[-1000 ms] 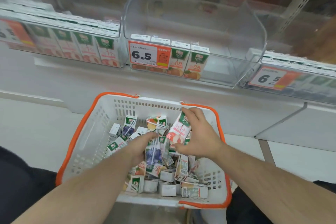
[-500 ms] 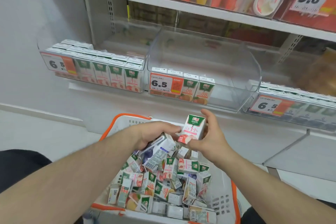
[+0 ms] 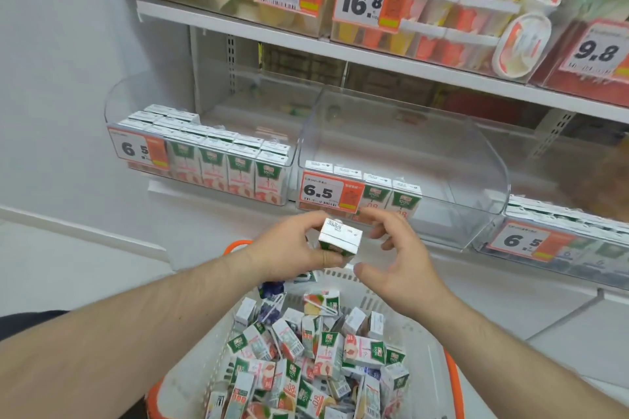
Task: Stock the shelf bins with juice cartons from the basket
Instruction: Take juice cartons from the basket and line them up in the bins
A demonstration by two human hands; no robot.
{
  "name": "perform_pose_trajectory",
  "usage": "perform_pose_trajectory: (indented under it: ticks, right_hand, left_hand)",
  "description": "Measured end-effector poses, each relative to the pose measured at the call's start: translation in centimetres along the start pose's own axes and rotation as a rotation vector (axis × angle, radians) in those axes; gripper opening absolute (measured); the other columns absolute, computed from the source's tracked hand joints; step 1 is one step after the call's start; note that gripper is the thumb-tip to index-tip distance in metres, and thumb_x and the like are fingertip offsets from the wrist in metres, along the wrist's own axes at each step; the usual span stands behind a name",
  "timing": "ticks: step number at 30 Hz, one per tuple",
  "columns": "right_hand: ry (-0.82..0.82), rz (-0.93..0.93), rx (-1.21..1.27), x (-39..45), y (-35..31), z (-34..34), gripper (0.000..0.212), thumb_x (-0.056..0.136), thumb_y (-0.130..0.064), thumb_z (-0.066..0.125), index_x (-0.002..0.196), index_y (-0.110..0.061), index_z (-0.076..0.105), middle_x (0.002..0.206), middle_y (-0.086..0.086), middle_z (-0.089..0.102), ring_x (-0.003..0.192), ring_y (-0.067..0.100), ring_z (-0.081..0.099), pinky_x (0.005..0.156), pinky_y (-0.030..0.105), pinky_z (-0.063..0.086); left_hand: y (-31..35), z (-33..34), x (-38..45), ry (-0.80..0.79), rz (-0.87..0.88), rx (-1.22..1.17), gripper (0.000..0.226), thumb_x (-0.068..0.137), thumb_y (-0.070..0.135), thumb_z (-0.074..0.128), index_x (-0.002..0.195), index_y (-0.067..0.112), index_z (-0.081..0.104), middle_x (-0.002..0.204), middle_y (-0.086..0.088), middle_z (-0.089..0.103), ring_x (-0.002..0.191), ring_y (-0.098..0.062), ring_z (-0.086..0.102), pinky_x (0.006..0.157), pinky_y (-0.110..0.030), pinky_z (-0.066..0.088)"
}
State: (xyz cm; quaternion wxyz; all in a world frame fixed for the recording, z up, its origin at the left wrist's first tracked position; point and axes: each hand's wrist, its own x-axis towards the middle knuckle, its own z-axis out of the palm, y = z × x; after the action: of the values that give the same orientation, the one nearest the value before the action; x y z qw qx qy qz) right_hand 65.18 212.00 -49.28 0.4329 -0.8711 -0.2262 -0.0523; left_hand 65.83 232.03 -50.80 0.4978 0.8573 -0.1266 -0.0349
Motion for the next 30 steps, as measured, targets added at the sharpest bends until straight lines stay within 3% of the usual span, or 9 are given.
perform_pose_trajectory:
  ticks: [5, 7, 12, 16, 20, 24, 26, 28, 30]
  right_hand:
    - [-0.001, -0.094, -0.005, 3.8, -3.3, 1.5, 0.074, 0.059, -0.055, 0.066, 0.128, -0.042, 0.043, 0.119, -0.018, 0.051, 0.098, -0.003, 0.049, 0.079, 0.006, 0.037]
    - [-0.012, -0.134, -0.036, 5.3, -4.4, 2.2, 0.078, 0.058, -0.06, 0.064, 0.131, -0.042, 0.042, 0.122, -0.022, 0.049, 0.103, -0.004, 0.049, 0.086, 0.01, 0.039]
    - [0.048, -0.37, -0.096, 9.5, -6.2, 4.0, 0.048, 0.07, -0.038, 0.075, 0.116, -0.027, 0.065, 0.108, -0.019, 0.059, 0.101, 0.0, 0.056, 0.086, 0.017, 0.043]
    - [0.06, -0.468, -0.049, 12.8, -7.7, 5.6, 0.039, 0.072, -0.026, 0.078, 0.11, -0.024, 0.07, 0.104, -0.021, 0.062, 0.099, 0.002, 0.059, 0.087, 0.018, 0.045]
    - [0.127, -0.722, -0.207, 16.7, -9.3, 7.6, 0.041, 0.071, -0.013, 0.078, 0.111, -0.015, 0.07, 0.113, -0.004, 0.069, 0.105, 0.012, 0.061, 0.093, 0.028, 0.045]
    - [0.221, -0.815, -0.303, 21.9, -10.6, 10.0, 0.043, 0.069, -0.008, 0.08, 0.111, -0.013, 0.071, 0.113, 0.0, 0.07, 0.102, 0.017, 0.061, 0.088, 0.03, 0.045]
    - [0.189, -0.755, -0.326, 24.4, -11.2, 11.5, 0.039, 0.072, -0.012, 0.078, 0.11, -0.013, 0.071, 0.111, 0.003, 0.071, 0.102, 0.015, 0.058, 0.089, 0.028, 0.041]
    - [0.043, -0.468, -0.351, 26.9, -11.5, 13.0, 0.037, 0.079, -0.016, 0.072, 0.115, -0.018, 0.069, 0.114, 0.002, 0.07, 0.106, 0.017, 0.057, 0.093, 0.03, 0.042]
    - [-0.073, -0.127, -0.373, 29.1, -11.6, 14.4, 0.029, 0.077, -0.025, 0.074, 0.106, -0.025, 0.07, 0.103, -0.001, 0.072, 0.097, 0.021, 0.062, 0.083, 0.033, 0.05]
  left_hand:
    - [0.7, -3.8, 0.2, 0.178, 0.133, 0.141, 0.04, 0.06, 0.053, 0.066, 0.1, 0.051, 0.058, 0.099, 0.022, 0.063, 0.099, -0.004, 0.06, 0.086, -0.04, 0.051]
    - [0.5, -5.1, 0.3, 0.245, 0.145, 0.125, 0.043, 0.063, 0.039, 0.068, 0.104, 0.048, 0.059, 0.099, 0.024, 0.061, 0.099, -0.004, 0.06, 0.088, -0.04, 0.051]
    - [-0.7, -8.1, 1.0, 0.413, 0.181, 0.004, 0.053, 0.059, 0.017, 0.067, 0.107, 0.04, 0.063, 0.105, 0.013, 0.066, 0.103, -0.011, 0.062, 0.089, -0.044, 0.051]
    - [-1.7, -10.5, 1.5, 0.543, 0.205, -0.016, 0.05, 0.059, 0.031, 0.065, 0.102, 0.054, 0.061, 0.107, 0.02, 0.063, 0.105, -0.002, 0.059, 0.091, -0.033, 0.05]
    - [-3.1, -12.9, 1.6, 0.796, 0.017, -0.036, 0.049, 0.062, 0.041, 0.077, 0.102, 0.049, 0.05, 0.106, 0.018, 0.056, 0.099, 0.003, 0.055, 0.081, -0.018, 0.043]
    - [-4.5, -14.8, 1.9, 0.928, -0.257, -0.111, 0.032, 0.075, 0.045, 0.076, 0.087, 0.03, 0.05, 0.086, 0.012, 0.057, 0.067, -0.003, 0.054, 0.048, -0.014, 0.038]
    - [-5.2, -15.5, 2.0, 0.945, -0.356, -0.126, 0.03, 0.077, 0.045, 0.072, 0.077, 0.022, 0.051, 0.064, 0.01, 0.056, 0.049, -0.01, 0.05, 0.039, -0.02, 0.036]
    - [-5.8, -15.9, 2.2, 0.956, -0.436, -0.124, 0.033, 0.077, 0.045, 0.069, 0.071, 0.018, 0.049, 0.049, 0.007, 0.05, 0.033, -0.013, 0.042, 0.029, -0.02, 0.033]
    - [-6.1, -15.9, 2.3, 0.952, -0.48, -0.117, 0.033, 0.078, 0.045, 0.067, 0.07, 0.018, 0.05, 0.049, 0.005, 0.049, 0.027, -0.013, 0.039, 0.025, -0.018, 0.03]
